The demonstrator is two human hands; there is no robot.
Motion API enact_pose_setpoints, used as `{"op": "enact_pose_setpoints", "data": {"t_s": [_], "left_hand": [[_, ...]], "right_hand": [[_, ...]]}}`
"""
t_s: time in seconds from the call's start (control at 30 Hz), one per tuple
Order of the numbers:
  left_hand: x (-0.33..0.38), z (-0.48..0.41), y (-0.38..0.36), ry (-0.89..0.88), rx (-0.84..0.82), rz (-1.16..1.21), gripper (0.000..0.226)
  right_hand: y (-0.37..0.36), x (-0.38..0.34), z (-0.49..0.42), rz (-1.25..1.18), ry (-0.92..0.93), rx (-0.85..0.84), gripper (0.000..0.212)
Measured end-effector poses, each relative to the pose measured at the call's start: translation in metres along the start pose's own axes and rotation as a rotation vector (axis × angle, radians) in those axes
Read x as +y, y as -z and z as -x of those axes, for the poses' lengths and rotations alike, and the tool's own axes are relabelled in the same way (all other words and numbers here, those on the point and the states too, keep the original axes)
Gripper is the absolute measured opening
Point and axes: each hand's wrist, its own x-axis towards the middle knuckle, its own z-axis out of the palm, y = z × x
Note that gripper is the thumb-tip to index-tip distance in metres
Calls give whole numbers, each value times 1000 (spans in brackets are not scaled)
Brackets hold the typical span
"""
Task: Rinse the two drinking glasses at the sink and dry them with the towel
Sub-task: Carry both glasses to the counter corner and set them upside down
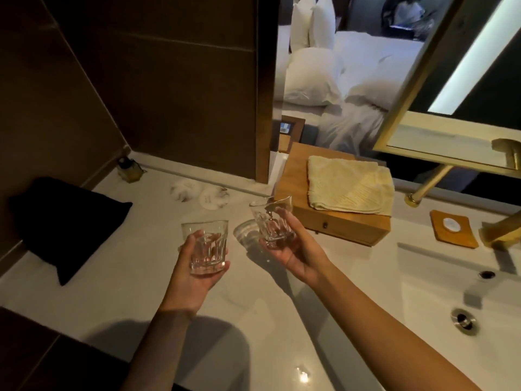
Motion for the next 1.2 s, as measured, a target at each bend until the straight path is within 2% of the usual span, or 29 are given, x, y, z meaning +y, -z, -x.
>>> {"op": "enact_pose_setpoints", "data": {"t_s": [0.07,0.13,0.23,0.33,0.47,0.57,0.63,0.7,0.73,0.8,0.87,0.9,0.97,1.0,1.1,1.2], "left_hand": [[18,-12,9,22,-16,18,49],[35,-24,21,50,-35,70,43],[54,-43,39,76,-30,149,54],[71,-60,53,89,-52,232,60],[93,-87,72,107,-105,295,70],[110,-108,81,106,-73,318,72],[122,-123,84,107,-39,356,89],[136,-134,79,131,9,318,100],[143,-142,78,132,51,284,95],[157,-151,71,123,146,199,79],[169,-159,65,128,151,71,75],[175,-162,61,123,146,-10,63],[187,-167,54,48,130,-288,35],[191,-170,50,-5,124,-488,30],[201,-185,40,-180,45,-929,43],[201,-196,29,-366,-44,-1280,56]], "right_hand": [[-7,8,-15,-125,-42,-7,84],[-15,16,-29,-193,-53,-9,72],[-26,25,-46,-265,-63,-29,58],[-36,30,-62,-314,-91,-39,64],[-46,31,-86,-221,-145,-46,68],[-46,27,-103,-180,-147,6,67],[-48,22,-110,-141,-132,67,70],[-48,15,-115,0,-96,141,68],[-47,11,-119,115,-74,191,59],[-48,3,-124,313,-62,243,42],[-50,-5,-130,410,-49,225,37],[-51,-7,-134,493,-27,222,38],[-57,-11,-141,767,53,247,40],[-61,-13,-145,902,119,258,40],[-77,-16,-158,1261,294,185,51],[-90,-17,-169,1641,357,88,66]]}}
